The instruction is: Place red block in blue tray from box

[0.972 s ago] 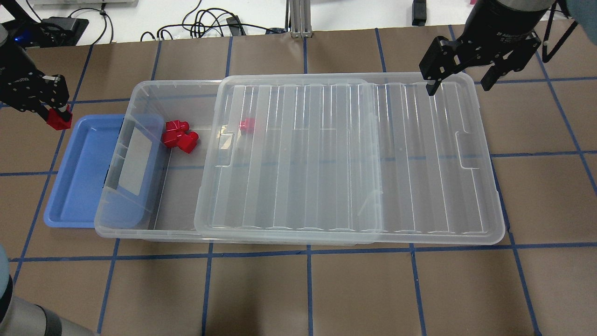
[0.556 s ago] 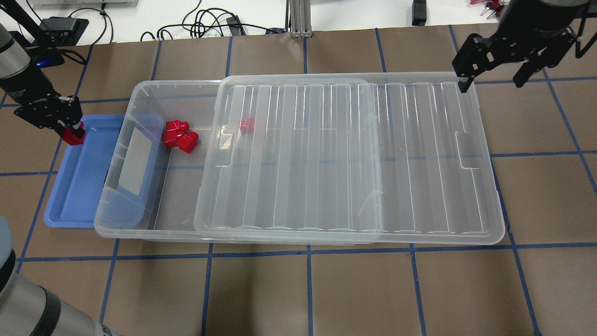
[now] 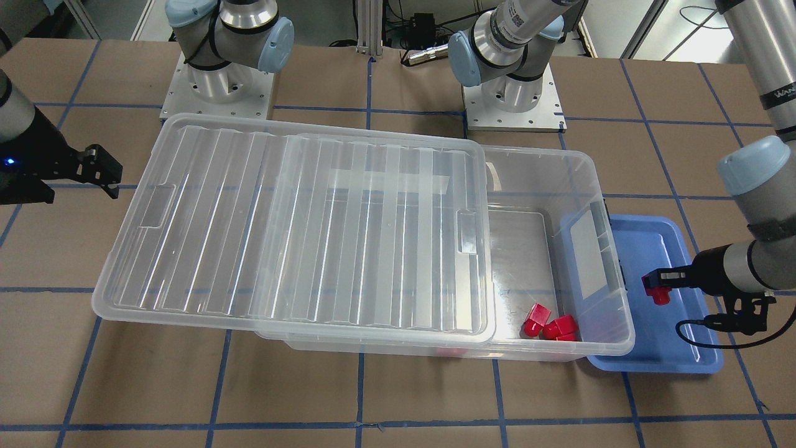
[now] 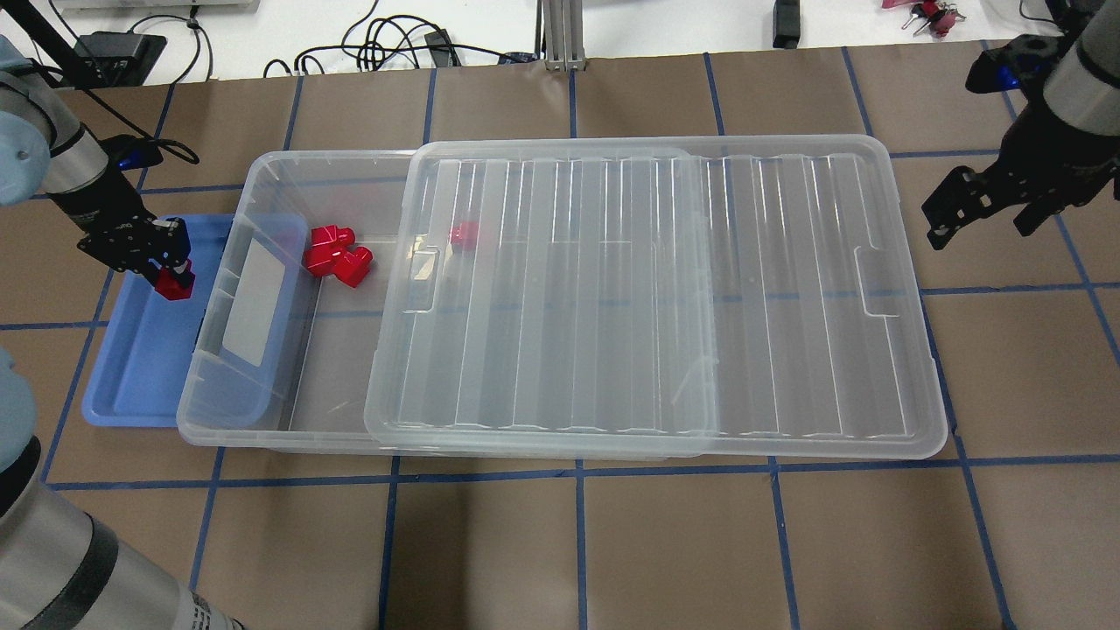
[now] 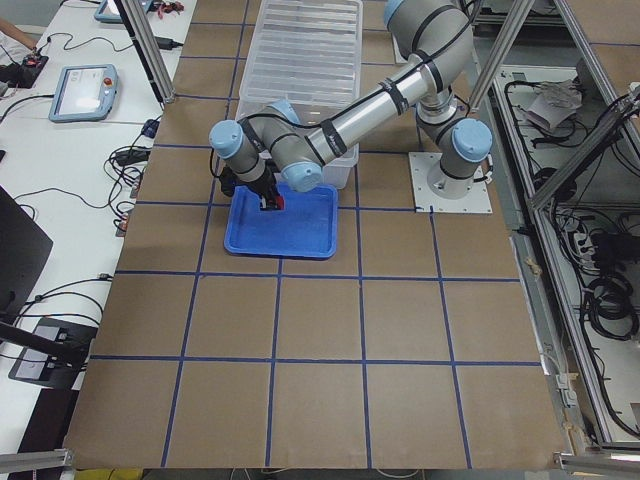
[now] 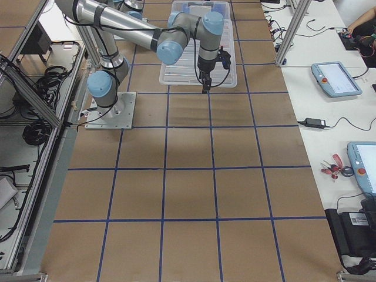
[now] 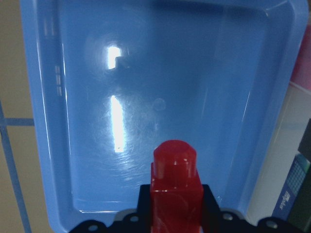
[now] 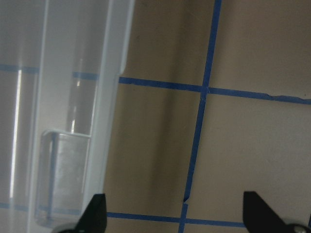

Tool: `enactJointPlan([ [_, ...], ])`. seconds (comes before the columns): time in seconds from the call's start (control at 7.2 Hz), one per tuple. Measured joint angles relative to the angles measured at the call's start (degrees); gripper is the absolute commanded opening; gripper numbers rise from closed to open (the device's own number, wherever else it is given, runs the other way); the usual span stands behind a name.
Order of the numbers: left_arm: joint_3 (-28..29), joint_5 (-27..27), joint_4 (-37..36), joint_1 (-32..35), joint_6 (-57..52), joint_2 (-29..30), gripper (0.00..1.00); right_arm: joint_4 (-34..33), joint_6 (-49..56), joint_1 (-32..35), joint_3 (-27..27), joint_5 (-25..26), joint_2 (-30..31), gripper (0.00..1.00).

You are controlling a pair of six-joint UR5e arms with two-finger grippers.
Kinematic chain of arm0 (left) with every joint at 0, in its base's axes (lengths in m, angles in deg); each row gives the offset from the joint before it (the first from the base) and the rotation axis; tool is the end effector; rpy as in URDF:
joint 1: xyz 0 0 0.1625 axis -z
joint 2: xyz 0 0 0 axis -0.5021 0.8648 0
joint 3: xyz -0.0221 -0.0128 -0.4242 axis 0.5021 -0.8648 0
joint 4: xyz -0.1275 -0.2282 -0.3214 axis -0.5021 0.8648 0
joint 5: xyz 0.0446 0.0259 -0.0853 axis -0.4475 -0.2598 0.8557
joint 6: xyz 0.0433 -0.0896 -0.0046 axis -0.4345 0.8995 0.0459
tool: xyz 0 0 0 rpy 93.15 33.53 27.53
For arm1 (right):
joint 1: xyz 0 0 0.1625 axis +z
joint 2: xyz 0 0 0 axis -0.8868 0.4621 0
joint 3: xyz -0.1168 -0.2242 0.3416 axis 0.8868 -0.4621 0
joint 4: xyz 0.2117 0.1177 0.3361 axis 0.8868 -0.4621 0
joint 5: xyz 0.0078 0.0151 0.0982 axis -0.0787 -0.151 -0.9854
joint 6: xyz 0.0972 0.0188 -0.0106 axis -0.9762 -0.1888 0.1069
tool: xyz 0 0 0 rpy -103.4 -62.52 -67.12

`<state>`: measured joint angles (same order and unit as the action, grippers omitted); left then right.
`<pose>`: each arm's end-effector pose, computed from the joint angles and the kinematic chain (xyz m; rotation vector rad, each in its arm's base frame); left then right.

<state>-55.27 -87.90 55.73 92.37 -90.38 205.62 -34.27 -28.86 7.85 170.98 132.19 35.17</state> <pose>0.1797 -0.6162 0.2404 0.0428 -3.0396 -0.4043 -0.0434 -0.5004 0.3850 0.1897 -3.0936 -0.0784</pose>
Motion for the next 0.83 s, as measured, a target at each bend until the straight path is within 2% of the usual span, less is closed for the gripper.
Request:
enactJointPlan([
  [0.28,-0.5,0.1,-2.2,-0.1,-0.1,2.1,0.0,-4.8,0.2,-0.2,5.0,1.5,0.2,1.0],
  [0.56,-0.3,0.1,-3.8,-0.1,-0.2,4.2,0.0,-5.4,-0.5,0.1,5.9,1.2,0.3,1.0],
  [0.69,-0.2,0.0,-4.5,-0.1,-0.2,4.9,0.25,-5.5,-0.9,0.6,6.0,0.7,0.2,1.0],
  [0.83,-0.3,0.0,-4.8,-0.1,-0.2,5.4,0.99,-5.7,-1.5,1.6,6.0,-0.3,0.1,1.0],
])
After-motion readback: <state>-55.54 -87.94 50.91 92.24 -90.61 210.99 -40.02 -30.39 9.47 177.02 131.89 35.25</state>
